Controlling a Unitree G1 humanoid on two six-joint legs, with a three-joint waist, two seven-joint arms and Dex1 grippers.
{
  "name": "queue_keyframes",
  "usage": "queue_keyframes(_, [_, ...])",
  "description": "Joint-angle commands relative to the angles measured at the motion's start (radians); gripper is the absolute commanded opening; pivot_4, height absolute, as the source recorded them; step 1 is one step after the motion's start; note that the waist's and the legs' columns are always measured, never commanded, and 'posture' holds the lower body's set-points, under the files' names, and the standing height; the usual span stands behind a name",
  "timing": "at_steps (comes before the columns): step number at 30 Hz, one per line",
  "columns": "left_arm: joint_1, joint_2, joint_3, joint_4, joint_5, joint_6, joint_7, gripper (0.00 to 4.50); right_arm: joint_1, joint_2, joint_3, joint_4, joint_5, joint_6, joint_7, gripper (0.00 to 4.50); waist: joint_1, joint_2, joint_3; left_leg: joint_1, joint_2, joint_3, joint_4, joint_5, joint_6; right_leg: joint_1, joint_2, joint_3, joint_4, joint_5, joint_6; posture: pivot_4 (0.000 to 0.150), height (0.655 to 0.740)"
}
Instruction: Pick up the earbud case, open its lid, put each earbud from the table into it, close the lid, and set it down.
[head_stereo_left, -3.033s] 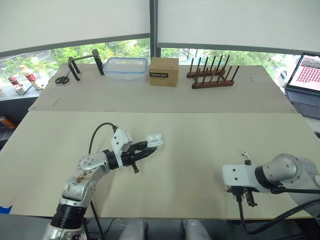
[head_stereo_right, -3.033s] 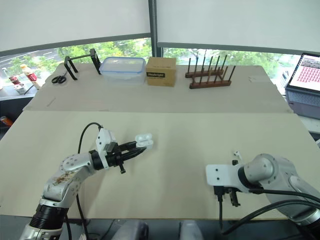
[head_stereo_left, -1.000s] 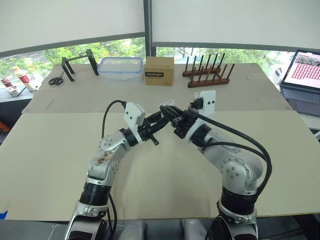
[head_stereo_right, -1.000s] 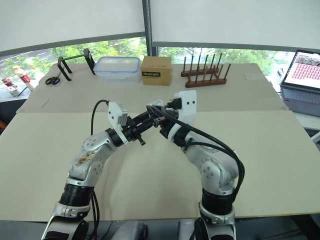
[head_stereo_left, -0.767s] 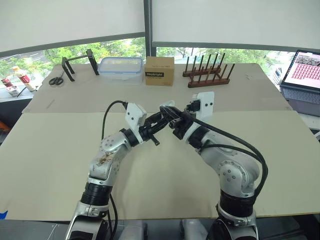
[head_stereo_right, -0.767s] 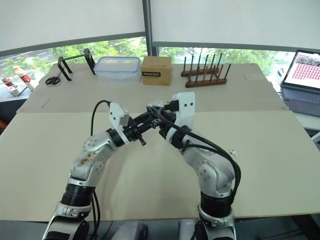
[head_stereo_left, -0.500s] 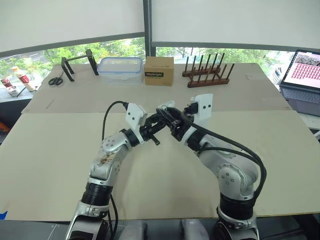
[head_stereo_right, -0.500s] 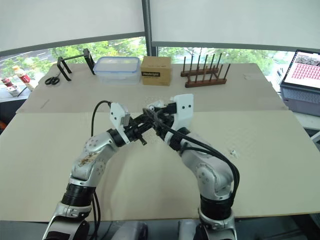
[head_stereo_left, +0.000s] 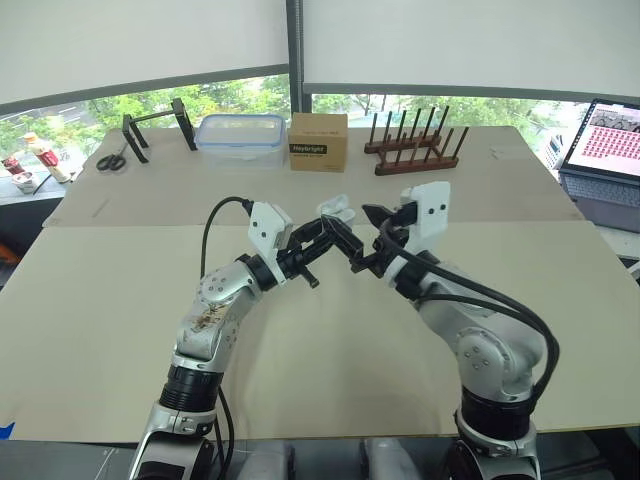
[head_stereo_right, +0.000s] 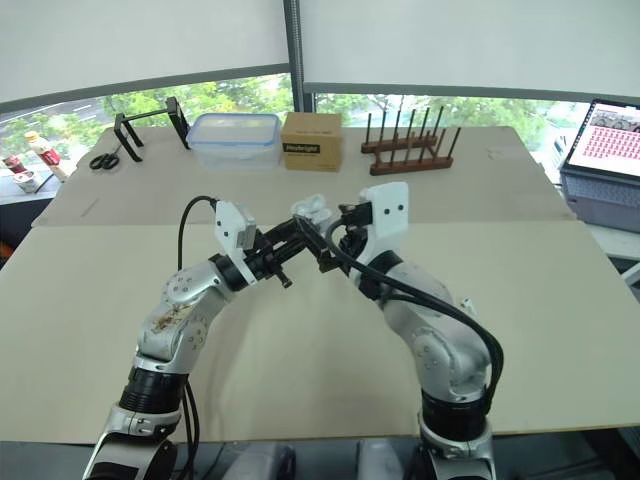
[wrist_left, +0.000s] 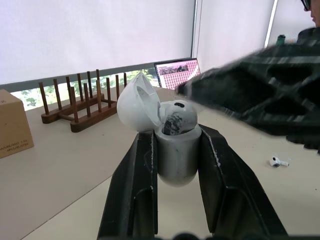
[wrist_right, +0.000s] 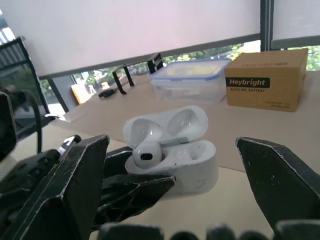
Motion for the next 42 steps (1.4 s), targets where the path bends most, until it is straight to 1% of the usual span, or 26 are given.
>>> queue_keyframes(1, [-0.01,0.013,0.021,-0.015,-0.016,-0.032,-0.014,0.6,0.001,-0.084,-0.094,-0.085,0.111,0.034,0.064,4.5,0.002,0.0,0.0,0.0,0.0,0.0,0.0,0.0,0.0,0.0,0.0,0.0,-0.001,0.0,0.0,0.15,0.74])
queue_keyframes(4, [-0.006,0.022,0.023,0.004,-0.016,-0.039,-0.032,0.6,0.04,-0.22,-0.139,-0.12,0.181,0.051,0.158,4.5,0.003,0.0,0.0,0.0,0.0,0.0,0.0,0.0,0.001,0.001,0.0,0.0,-0.001,0.0,0.0,0.15,0.74])
queue_keyframes(5, [-0.006,0.028,0.021,0.009,-0.014,-0.045,-0.043,0.6,0.07,-0.276,-0.145,-0.131,0.182,0.049,0.192,4.5,0.004,0.0,0.0,0.0,0.0,0.0,0.0,0.0,0.001,0.001,0.0,-0.001,-0.002,0.0,0.0,0.15,0.74])
queue_keyframes(6, [-0.003,0.035,0.021,0.013,-0.012,-0.054,-0.058,0.6,0.123,-0.351,-0.139,-0.145,0.151,0.019,0.244,4.5,0.005,0.0,0.0,0.0,0.0,0.0,0.0,0.0,0.001,0.001,0.0,-0.001,-0.002,0.0,0.0,0.15,0.74])
queue_keyframes(8, [0.004,0.052,0.022,0.016,-0.009,-0.07,-0.083,0.6,0.26,-0.47,-0.136,-0.153,0.055,-0.104,0.339,4.5,0.006,0.0,0.0,0.0,0.0,0.0,0.0,-0.001,0.001,0.002,0.0,-0.002,-0.004,0.0,0.0,0.15,0.74])
queue_keyframes(10, [0.012,0.071,0.023,0.017,-0.007,-0.085,-0.105,0.6,0.381,-0.536,-0.177,-0.13,-0.006,-0.167,0.366,4.5,0.004,0.0,0.0,0.0,0.001,0.001,0.0,-0.001,0.001,0.004,0.0,-0.003,-0.007,0.0,0.0,0.15,0.74])
queue_keyframes(12, [0.017,0.082,0.027,0.016,-0.015,-0.084,-0.115,0.6,0.473,-0.55,-0.236,-0.09,-0.056,-0.214,0.346,4.5,0.003,0.0,0.0,0.0,0.001,0.002,0.0,-0.001,0.001,0.005,0.0,-0.002,-0.008,0.0,0.0,0.15,0.74])
queue_keyframes(16, [0.027,0.088,0.03,0.004,-0.036,-0.065,-0.126,0.6,0.668,-0.52,-0.338,-0.06,-0.162,-0.315,0.305,4.5,0.007,0.0,0.0,0.0,0.001,0.001,0.001,-0.001,0.001,0.006,0.0,-0.002,-0.008,0.0,0.001,0.15,0.74])
queue_keyframes(20, [0.033,0.091,0.018,-0.006,-0.042,-0.051,-0.138,0.6,0.848,-0.491,-0.473,-0.024,-0.164,-0.332,0.337,4.5,0.016,0.0,0.0,0.0,0.002,0.001,0.0,-0.001,0.001,0.005,0.001,-0.002,-0.008,0.0,0.001,0.15,0.74])
queue_keyframes(25, [0.032,0.085,0.008,-0.011,-0.047,-0.039,-0.138,0.6,0.963,-0.512,-0.575,0.042,-0.181,-0.383,0.401,4.5,0.017,0.0,0.0,0.003,0.002,0.003,0.001,-0.001,0.002,0.01,0.0,0.0,-0.009,0.002,0.003,0.15,0.74])
queue_keyframes(28, [0.031,0.086,0.005,-0.014,-0.051,-0.034,-0.138,0.6,0.99,-0.523,-0.593,0.07,-0.188,-0.388,0.428,4.5,0.014,0.0,0.0,0.006,0.003,0.003,0.0,-0.002,0.003,0.014,0.002,0.0,-0.012,0.001,0.003,0.15,0.74])
queue_keyframes(31, [0.032,0.088,0.003,-0.019,-0.055,-0.026,-0.137,0.6,0.975,-0.524,-0.588,0.082,-0.185,-0.381,0.425,4.5,0.014,0.0,0.0,0.007,0.003,0.003,0.0,-0.002,0.003,0.014,0.002,0.0,-0.012,0.001,0.003,0.15,0.74])
queue_keyframes(35, [0.034,0.09,0.001,-0.024,-0.058,-0.015,-0.141,0.6,0.869,-0.52,-0.545,0.079,-0.142,-0.308,0.386,4.5,0.013,0.0,0.0,0.008,0.003,0.003,0.0,-0.002,0.003,0.016,0.001,0.0,-0.012,0.001,0.003,0.15,0.74])
queue_keyframes(38, [0.037,0.087,-0.007,-0.021,-0.054,-0.018,-0.144,0.6,0.742,-0.535,-0.468,0.14,-0.173,-0.295,0.355,4.5,0.012,0.0,0.0,0.01,0.003,0.002,0.0,-0.002,0.003,0.018,0.001,0.0,-0.013,0.001,0.003,0.15,0.74])
queue_keyframes(42, [0.039,0.082,-0.014,-0.021,-0.051,-0.019,-0.146,0.6,0.613,-0.549,-0.36,0.243,-0.223,-0.296,0.332,4.5,0.015,0.0,0.0,0.01,0.002,0.002,0.0,-0.002,0.003,0.019,0.001,-0.001,-0.014,0.001,0.003,0.15,0.74])
